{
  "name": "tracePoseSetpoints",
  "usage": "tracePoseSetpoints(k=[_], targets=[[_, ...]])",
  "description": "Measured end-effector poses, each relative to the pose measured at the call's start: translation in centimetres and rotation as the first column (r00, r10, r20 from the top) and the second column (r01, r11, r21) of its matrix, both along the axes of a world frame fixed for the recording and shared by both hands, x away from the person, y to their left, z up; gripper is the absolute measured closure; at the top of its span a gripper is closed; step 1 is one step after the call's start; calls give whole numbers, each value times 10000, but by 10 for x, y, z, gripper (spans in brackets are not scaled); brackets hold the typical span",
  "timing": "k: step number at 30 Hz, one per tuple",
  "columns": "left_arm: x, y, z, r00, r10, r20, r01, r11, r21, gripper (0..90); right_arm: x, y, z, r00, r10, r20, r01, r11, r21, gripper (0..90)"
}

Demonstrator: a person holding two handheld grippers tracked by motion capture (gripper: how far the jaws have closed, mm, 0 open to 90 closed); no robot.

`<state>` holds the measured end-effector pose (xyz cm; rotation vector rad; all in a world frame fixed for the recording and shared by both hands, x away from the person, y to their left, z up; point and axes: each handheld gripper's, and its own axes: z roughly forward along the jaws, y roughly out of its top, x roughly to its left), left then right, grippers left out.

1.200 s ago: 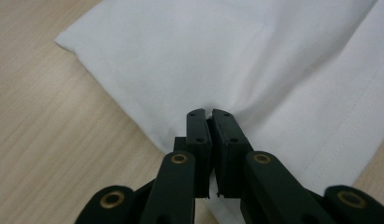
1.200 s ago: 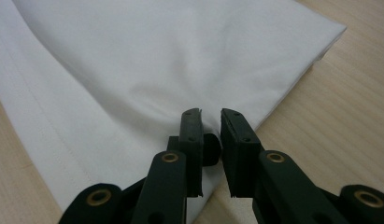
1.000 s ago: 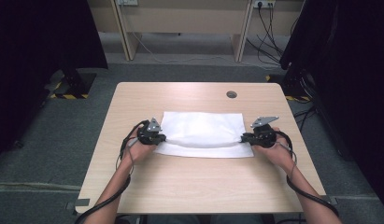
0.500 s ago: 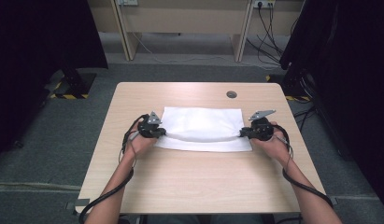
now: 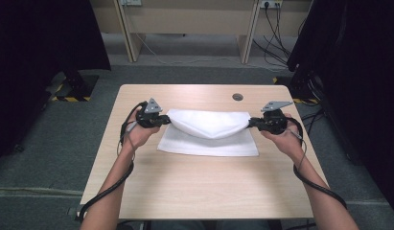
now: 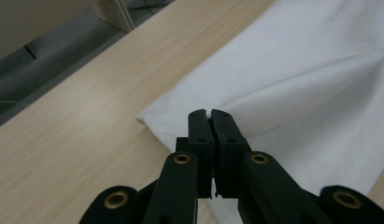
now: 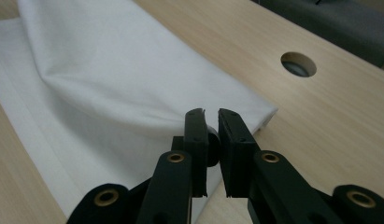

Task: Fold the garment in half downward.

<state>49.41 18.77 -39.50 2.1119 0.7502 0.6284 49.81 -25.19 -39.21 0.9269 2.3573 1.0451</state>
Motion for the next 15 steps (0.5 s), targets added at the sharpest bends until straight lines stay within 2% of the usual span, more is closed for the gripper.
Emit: tracePoseSetpoints(k=[9,15], targets=[[-7,2,33,9965,-29,833,37,10000,-90,868,-8,0,29,9971,60,759,-79,9997,246,826],[-16,-1,45,9931,-214,1153,205,9998,86,868,-16,1,40,9941,189,1068,-221,9994,285,826]])
